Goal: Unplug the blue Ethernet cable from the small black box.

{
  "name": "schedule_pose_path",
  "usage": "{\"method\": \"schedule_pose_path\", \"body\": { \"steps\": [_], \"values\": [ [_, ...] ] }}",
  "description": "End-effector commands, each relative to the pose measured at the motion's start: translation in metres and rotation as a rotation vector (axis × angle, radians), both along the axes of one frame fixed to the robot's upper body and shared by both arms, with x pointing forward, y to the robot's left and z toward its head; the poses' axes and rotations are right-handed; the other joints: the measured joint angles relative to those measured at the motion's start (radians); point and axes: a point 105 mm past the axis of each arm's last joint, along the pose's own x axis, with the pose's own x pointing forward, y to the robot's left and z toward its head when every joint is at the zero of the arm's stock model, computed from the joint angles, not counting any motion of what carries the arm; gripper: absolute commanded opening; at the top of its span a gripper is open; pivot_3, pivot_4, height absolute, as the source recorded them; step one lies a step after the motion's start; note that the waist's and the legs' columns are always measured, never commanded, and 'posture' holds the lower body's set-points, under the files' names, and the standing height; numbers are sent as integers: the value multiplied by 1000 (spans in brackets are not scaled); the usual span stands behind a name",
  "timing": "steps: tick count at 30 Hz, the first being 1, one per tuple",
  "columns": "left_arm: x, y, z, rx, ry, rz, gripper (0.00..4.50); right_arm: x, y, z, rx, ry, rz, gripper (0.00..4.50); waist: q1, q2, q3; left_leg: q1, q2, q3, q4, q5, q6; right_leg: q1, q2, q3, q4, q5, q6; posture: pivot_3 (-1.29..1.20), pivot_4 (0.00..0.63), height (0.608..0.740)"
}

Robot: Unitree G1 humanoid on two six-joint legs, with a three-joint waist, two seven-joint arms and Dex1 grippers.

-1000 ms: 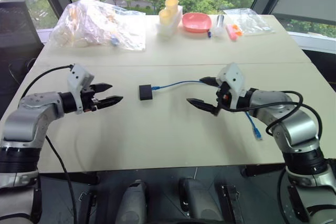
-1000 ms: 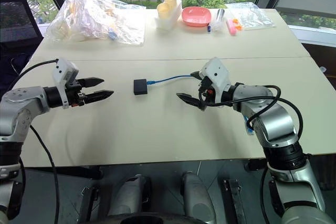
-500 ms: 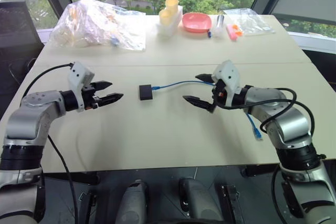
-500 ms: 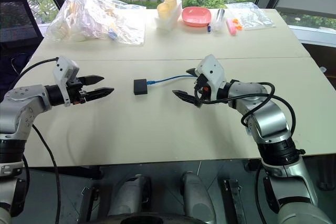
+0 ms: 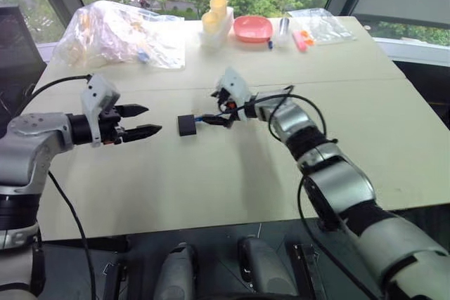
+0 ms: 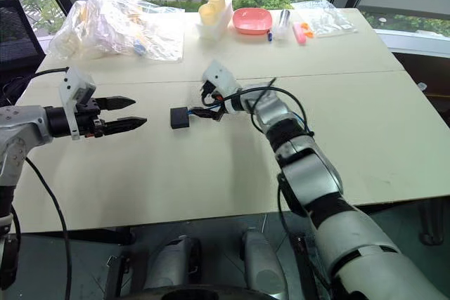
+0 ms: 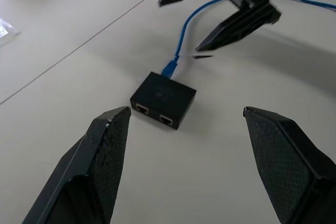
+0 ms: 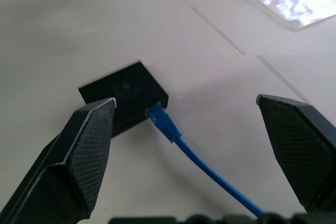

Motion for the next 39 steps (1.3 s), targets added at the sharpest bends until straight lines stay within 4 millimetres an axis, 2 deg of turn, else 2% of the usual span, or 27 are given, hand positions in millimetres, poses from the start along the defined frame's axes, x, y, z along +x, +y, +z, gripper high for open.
{"method": "schedule_pose_path", "body": {
  "steps": [1, 7, 8, 10, 17, 18, 22, 24, 26, 27, 31, 34, 37, 39],
  "values": [
    [-10, 3, 14, -18, -63, 37, 3598, 3, 1, -9, -59, 3, -20, 4475, -2, 0, 0, 0, 0, 0, 0, 0, 0, 0, 0, 0, 0, 0, 0, 0, 150, 740],
    [-35, 11, 6, -29, -53, 138, 3598, -2, 1, -38, -165, 66, -45, 4475, -7, 0, 0, 1, 2, 1, 0, 0, 0, 0, -3, 0, 1, -1, -2, 0, 150, 740],
    [-39, 12, 6, -28, -53, 156, 3614, -3, 0, -41, -183, 70, -42, 4241, -6, 0, 0, 2, 3, 1, 0, 0, 0, 0, -2, 0, 2, -1, -2, 0, 150, 740],
    [-46, 14, 6, -27, -55, 184, 3619, -6, 1, -46, -212, 84, -19, 3652, -6, 0, 0, 3, 3, 1, 0, 0, -1, 1, -1, 0, 2, -1, -3, 0, 150, 740],
    [-53, 20, 6, -27, -55, 246, 3619, -23, 12, -54, -224, 165, 110, 195, -6, 0, -1, 6, 4, 1, 1, 1, -2, 4, -1, 0, 1, -1, -5, 0, 150, 740],
    [-53, 20, 6, -26, -54, 246, 3619, -24, 12, -54, -222, 168, 114, 44, -6, 0, -1, 6, 4, 1, 1, 1, -2, 4, -1, 0, 1, -1, -5, 0, 150, 740],
    [-46, 20, 7, -31, -67, 248, 3619, -14, 15, -41, -225, 61, 79, 44, -8, 0, -1, 6, 4, 2, 0, 1, -2, 2, -1, 0, 1, -1, -5, 0, 150, 740],
    [-31, 29, 10, -35, -81, 257, 3619, 10, 9, 2, -260, -247, 27, 44, -8, 0, 0, 6, 4, 2, -1, 1, -2, 2, 0, 0, 1, -1, -5, 0, 150, 740],
    [-17, 37, 16, -78, -90, 257, 3619, 21, 3, 39, -314, -509, 16, 44, -3, 1, 0, 4, 2, 1, 0, 2, -4, 0, 0, 0, 2, -1, -6, 0, 150, 740],
    [-11, 40, 20, -107, -91, 252, 3619, 22, 1, 51, -312, -578, 19, 44, -3, 1, 1, 2, 0, 0, 0, 4, -7, -2, 0, 0, 2, -1, -7, 0, 150, 740],
    [16, 47, 30, -194, -77, 208, 3619, 14, -2, 87, -263, -785, 95, 44, -5, 0, 0, 0, -1, 1, 0, 5, -8, -2, -2, 0, 0, 0, -6, 0, 150, 740],
    [40, 41, 36, -215, -71, 153, 3619, 2, -9, 106, -196, -904, 125, 44, -5, 0, 0, 0, -1, 1, -1, 4, -6, -2, -1, 0, 1, 1, -1, 0, 150, 740],
    [58, 21, 50, -318, -55, 47, 3619, -8, -14, 112, -164, -972, 139, 44, -1, 0, 0, 0, -1, 0, -2, 3, -6, -2, 0, 0, 3, 0, 0, 0, 150, 740],
    [61, 5, 57, -373, -20, -60, 3619, -12, -16, 113, -159, -1003, 133, 44, 0, 0, 0, 0, -1, -1, -2, 3, -6, -2, 0, -1, 2, 0, 1, 0, 150, 740]
  ]
}}
